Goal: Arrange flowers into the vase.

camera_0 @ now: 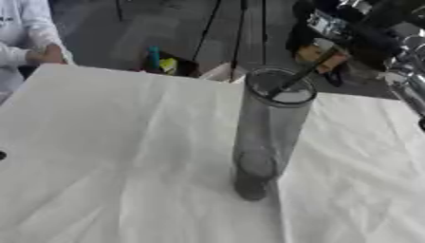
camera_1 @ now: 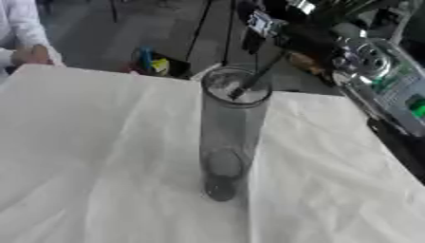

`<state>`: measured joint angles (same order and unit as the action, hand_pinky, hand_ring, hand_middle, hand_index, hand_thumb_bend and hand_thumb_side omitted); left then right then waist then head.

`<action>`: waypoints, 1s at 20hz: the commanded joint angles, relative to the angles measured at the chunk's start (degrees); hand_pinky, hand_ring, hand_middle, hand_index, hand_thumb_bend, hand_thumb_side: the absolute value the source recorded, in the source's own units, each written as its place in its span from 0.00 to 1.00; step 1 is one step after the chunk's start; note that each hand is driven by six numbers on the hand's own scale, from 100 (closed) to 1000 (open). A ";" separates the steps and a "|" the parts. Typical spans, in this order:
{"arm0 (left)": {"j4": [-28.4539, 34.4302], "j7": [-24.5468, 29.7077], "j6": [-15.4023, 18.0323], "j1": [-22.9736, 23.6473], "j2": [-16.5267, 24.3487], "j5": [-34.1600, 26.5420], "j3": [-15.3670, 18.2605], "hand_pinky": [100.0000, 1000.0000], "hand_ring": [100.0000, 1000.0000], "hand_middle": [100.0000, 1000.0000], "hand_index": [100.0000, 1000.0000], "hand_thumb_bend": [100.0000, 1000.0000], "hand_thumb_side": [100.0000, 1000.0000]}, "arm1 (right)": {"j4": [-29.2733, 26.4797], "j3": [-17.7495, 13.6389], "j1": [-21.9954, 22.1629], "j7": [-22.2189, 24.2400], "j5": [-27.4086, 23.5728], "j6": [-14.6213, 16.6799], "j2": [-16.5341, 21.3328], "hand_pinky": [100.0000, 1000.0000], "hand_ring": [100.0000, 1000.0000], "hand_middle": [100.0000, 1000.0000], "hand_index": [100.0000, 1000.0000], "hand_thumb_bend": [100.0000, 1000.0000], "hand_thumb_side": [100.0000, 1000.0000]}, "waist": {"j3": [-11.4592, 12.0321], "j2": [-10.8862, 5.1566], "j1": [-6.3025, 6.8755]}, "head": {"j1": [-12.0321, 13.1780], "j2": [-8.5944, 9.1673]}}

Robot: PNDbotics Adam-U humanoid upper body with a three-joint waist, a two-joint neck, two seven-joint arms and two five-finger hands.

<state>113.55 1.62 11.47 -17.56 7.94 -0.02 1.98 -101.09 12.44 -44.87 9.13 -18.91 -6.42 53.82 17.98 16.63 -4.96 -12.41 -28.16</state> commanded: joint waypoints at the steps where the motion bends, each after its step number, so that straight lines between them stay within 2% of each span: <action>1: 1.05 0.18 -0.03 -0.43 0.13 0.03 -0.34 0.49 0.65 0.67 0.88 0.00 1.00 | -0.37 -0.49 -0.60 1.31 0.56 -0.42 2.16 0.47 0.49 0.00 0.30 0.00 0.64 | -0.14 -0.05 -0.62 | -0.12 0.40; 12: 1.05 0.39 -0.19 -0.25 0.19 -0.08 -0.40 0.49 0.65 0.67 0.88 0.00 1.00 | -4.23 -0.03 -1.25 4.78 -4.57 -5.55 2.50 0.47 0.50 0.00 0.31 0.00 0.64 | -0.41 -0.34 -0.41 | -0.31 0.32; 18: 1.05 0.60 -0.42 -0.27 0.24 -0.01 -0.41 0.49 0.65 0.67 0.88 0.00 1.00 | -3.15 -0.02 -1.76 5.71 -3.93 -6.57 2.44 0.48 0.52 0.00 0.34 0.00 0.66 | -0.44 -0.38 -0.60 | -0.34 0.34; 20: 1.05 0.61 -0.47 -0.27 0.28 0.01 -0.38 0.49 0.65 0.67 0.88 0.00 1.00 | -2.45 0.02 -2.10 6.31 -3.55 -6.94 2.41 0.50 0.55 0.02 0.40 0.00 0.68 | -0.46 -0.41 -0.68 | -0.33 0.31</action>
<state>113.55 2.07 11.00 -17.56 7.94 -0.14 1.98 -103.66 13.12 -45.90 15.17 -22.91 -13.18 54.23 17.62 16.63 -4.96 -12.68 -28.16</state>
